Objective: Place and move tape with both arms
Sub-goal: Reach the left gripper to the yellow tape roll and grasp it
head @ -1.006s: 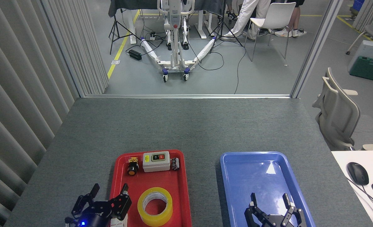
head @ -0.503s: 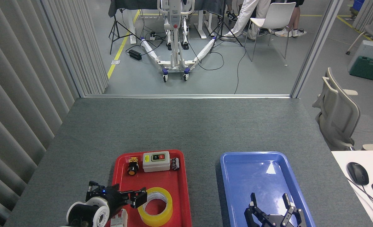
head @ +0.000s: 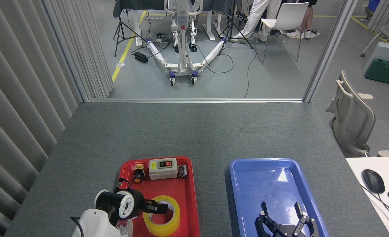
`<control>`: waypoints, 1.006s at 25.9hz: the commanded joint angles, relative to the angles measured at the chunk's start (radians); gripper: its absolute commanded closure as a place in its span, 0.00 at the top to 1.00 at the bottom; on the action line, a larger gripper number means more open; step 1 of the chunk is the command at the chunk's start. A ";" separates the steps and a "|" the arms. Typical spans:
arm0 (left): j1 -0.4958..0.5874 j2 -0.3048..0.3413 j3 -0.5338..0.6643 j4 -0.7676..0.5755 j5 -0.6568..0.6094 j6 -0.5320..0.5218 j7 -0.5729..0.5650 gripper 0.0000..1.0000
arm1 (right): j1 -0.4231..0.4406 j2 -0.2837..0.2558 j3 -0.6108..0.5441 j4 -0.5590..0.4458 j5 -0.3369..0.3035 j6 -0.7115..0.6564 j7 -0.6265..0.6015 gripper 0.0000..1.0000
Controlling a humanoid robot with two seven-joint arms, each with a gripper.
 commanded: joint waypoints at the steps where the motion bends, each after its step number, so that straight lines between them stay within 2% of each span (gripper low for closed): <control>1: -0.027 -0.006 -0.002 0.024 -0.004 0.002 -0.035 0.99 | 0.000 0.000 0.000 0.000 0.000 -0.001 0.000 1.00; 5: -0.043 -0.003 -0.002 0.052 -0.017 0.003 -0.068 0.98 | 0.000 0.000 0.000 0.000 0.000 0.000 0.000 1.00; 6: -0.048 -0.001 -0.002 0.061 -0.032 0.002 -0.083 0.90 | 0.000 0.000 0.000 0.000 0.000 0.000 0.000 1.00; 7: -0.050 0.000 -0.004 0.068 -0.057 0.003 -0.097 0.87 | 0.000 0.000 0.000 0.000 0.000 0.000 -0.002 1.00; 12: -0.053 -0.003 -0.005 0.098 -0.100 0.002 -0.103 0.84 | 0.000 0.000 0.000 0.000 0.000 0.000 -0.025 1.00; 13: -0.057 -0.003 -0.005 0.098 -0.100 0.002 -0.103 0.80 | 0.000 0.000 0.000 0.000 0.000 0.000 -0.023 1.00; 14: -0.059 -0.003 -0.005 0.099 -0.100 0.002 -0.104 0.71 | 0.000 0.000 0.000 0.000 0.000 -0.001 -0.025 1.00; 20: -0.059 -0.001 -0.028 0.144 -0.100 0.002 -0.109 0.04 | 0.000 0.000 0.000 0.000 0.000 -0.001 -0.025 1.00; 21: -0.060 -0.003 -0.030 0.162 -0.100 0.000 -0.109 0.00 | 0.000 0.000 0.000 0.000 0.000 -0.001 -0.025 1.00; 24: -0.062 -0.003 -0.034 0.162 -0.100 -0.008 -0.108 0.00 | 0.000 0.000 0.000 0.000 0.000 -0.001 -0.023 1.00; 26: -0.065 -0.003 -0.034 0.151 -0.098 -0.055 -0.104 0.00 | 0.000 0.000 0.000 0.000 0.000 -0.001 -0.025 1.00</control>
